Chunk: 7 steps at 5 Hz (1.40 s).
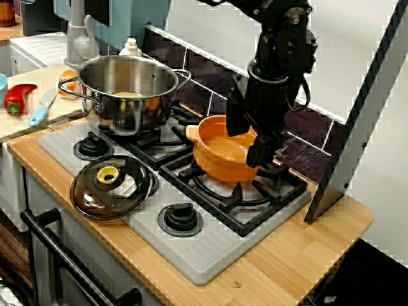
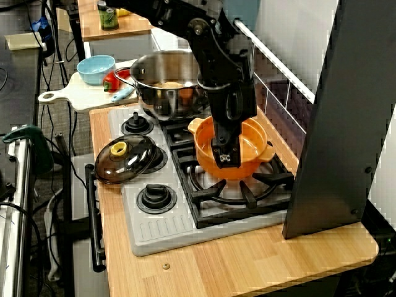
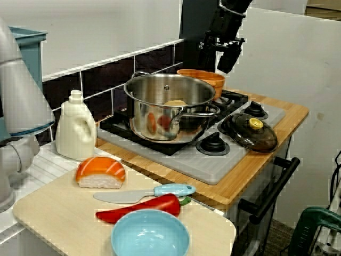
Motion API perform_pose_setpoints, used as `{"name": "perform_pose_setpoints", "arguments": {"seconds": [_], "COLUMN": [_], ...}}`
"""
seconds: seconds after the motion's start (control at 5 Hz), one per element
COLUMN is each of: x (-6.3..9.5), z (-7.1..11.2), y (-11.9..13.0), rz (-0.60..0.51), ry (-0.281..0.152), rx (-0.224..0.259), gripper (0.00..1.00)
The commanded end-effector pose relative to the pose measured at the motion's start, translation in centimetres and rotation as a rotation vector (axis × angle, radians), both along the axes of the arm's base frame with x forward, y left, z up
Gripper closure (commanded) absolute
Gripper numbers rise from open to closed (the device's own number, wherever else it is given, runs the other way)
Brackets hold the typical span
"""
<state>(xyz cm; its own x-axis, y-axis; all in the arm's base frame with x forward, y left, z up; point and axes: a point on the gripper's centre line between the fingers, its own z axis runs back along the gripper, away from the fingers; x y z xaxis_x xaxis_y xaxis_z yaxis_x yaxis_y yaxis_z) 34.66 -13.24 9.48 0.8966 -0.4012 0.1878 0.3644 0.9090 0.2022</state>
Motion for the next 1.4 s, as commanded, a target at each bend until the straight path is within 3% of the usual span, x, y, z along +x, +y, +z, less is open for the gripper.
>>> {"name": "perform_pose_setpoints", "arguments": {"seconds": [0.0, 1.2], "x": [0.0, 0.2], "z": [0.5, -1.6], "y": [-0.8, -0.3], "rz": [0.009, 0.036], "ry": [-0.046, -0.019], "rx": [-0.016, 0.029], "gripper": [0.0, 0.0]}}
